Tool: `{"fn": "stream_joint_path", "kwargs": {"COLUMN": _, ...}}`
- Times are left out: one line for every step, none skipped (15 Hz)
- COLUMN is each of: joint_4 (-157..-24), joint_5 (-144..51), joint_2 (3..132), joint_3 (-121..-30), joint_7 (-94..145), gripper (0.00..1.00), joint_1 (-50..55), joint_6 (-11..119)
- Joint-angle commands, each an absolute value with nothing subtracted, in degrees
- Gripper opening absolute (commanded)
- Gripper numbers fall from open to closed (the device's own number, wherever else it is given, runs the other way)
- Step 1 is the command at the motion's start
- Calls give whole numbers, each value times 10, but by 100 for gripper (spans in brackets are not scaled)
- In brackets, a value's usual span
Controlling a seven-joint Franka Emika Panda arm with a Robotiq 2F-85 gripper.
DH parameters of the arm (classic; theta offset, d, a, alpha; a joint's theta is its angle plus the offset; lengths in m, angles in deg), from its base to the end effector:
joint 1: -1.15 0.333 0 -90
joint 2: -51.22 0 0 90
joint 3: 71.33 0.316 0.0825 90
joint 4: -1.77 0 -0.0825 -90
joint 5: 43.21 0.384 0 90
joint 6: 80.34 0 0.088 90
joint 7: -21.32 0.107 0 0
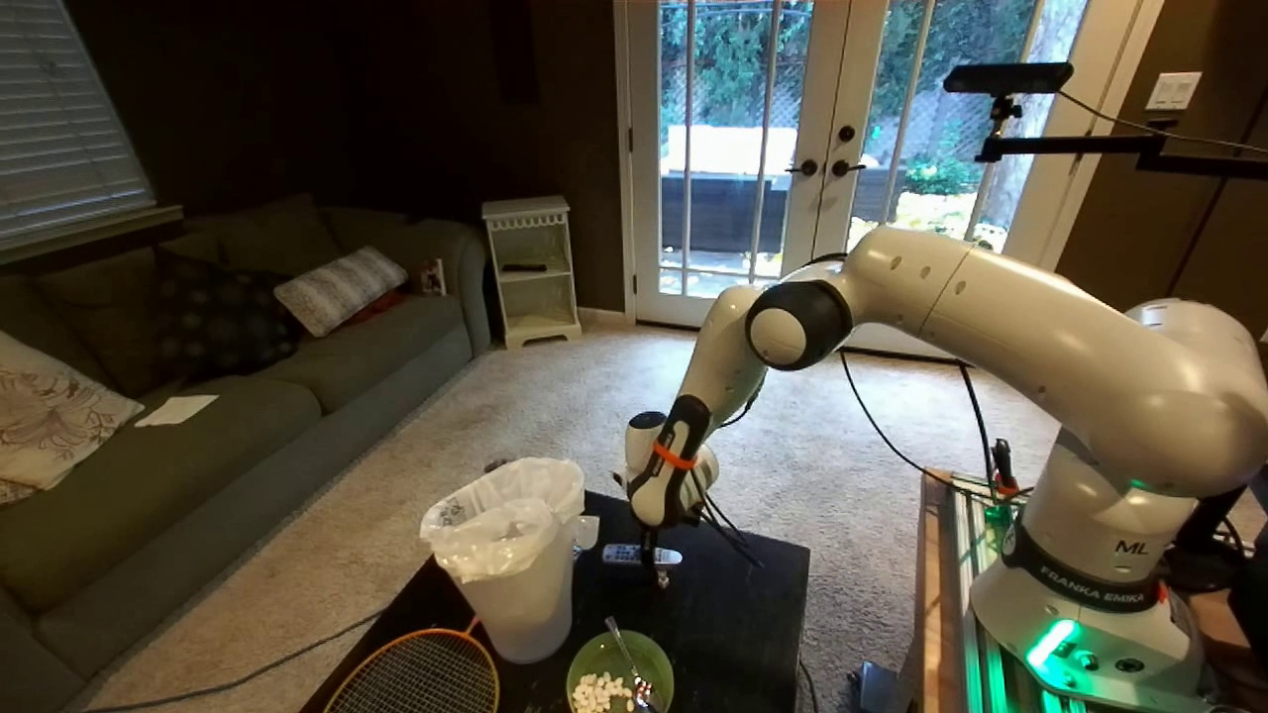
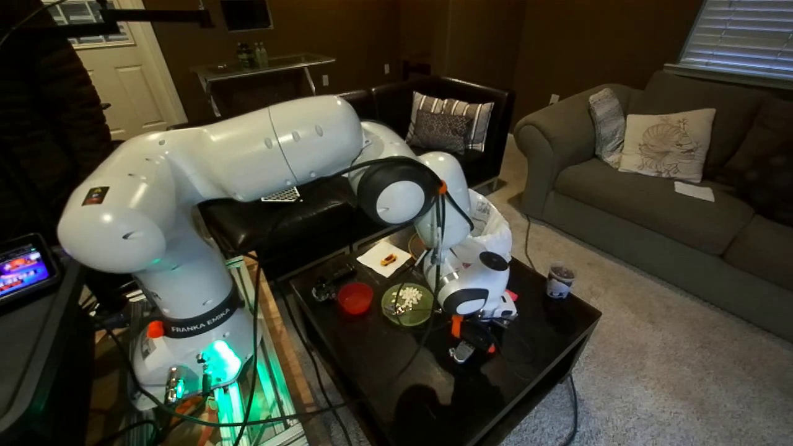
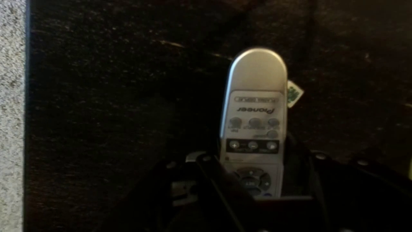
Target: Put the remote controller on the plate
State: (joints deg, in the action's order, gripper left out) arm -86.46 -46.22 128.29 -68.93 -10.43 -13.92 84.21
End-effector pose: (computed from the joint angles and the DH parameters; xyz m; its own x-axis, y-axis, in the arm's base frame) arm 0.5769 -0.1268 -0.1347 0.9389 0.3442 0.0049 0.3442 -0.9384 -0.0292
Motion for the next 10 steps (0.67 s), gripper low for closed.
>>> {"fn": "stream_joint_path", "kwargs": {"joint_4": -1002, "joint_5": -513, "joint_2": 1226, "joint_3": -646, "joint_7": -125, "gripper": 27, "joint_1": -158, "joint_6": 926}}
{"fn": "stream_joint_path", "kwargs": {"joint_4": -1030, "joint_5": -527, "joint_2": 1219, "joint_3": -640, "joint_7": -121, "gripper": 27, "joint_1": -156, "joint_6": 957}}
{"fn": "stream_joint_path", "kwargs": {"joint_4": -1058, "joint_5": -546, "joint_2": 1212, "joint_3": -634, "joint_7": -122, "gripper": 27, "joint_1": -153, "joint_6": 979}}
{"fn": "stream_joint_path", "kwargs": {"joint_4": -1088, "joint_5": -566, "joint_2": 1201, "joint_3": -638, "joint_7": -118, "gripper": 27, "joint_1": -138, "joint_6": 989}}
{"fn": "stream_joint_path", "kwargs": {"joint_4": -1116, "joint_5": -579, "joint_2": 1191, "joint_3": -647, "joint_7": -103, "gripper": 27, "joint_1": -117, "joint_6": 1010}}
{"fn": "stream_joint_path", "kwargs": {"joint_4": -1145, "joint_5": -590, "joint_2": 1180, "joint_3": -658, "joint_7": -90, "gripper": 27, "joint_1": -94, "joint_6": 1032}}
{"fn": "stream_joint_path", "kwargs": {"joint_4": -1173, "joint_5": -598, "joint_2": 1169, "joint_3": -673, "joint_7": -77, "gripper": 27, "joint_1": -68, "joint_6": 1064}}
{"fn": "stream_joint_path", "kwargs": {"joint_4": -1204, "joint_5": -600, "joint_2": 1154, "joint_3": -683, "joint_7": -62, "gripper": 27, "joint_1": -45, "joint_6": 1086}}
{"fn": "stream_joint_path", "kwargs": {"joint_4": -1120, "joint_5": -609, "joint_2": 1210, "joint_3": -658, "joint_7": -73, "gripper": 52, "joint_1": -90, "joint_6": 1049}}
{"fn": "stream_joint_path", "kwargs": {"joint_4": -1145, "joint_5": -611, "joint_2": 1199, "joint_3": -668, "joint_7": -62, "gripper": 52, "joint_1": -69, "joint_6": 1069}}
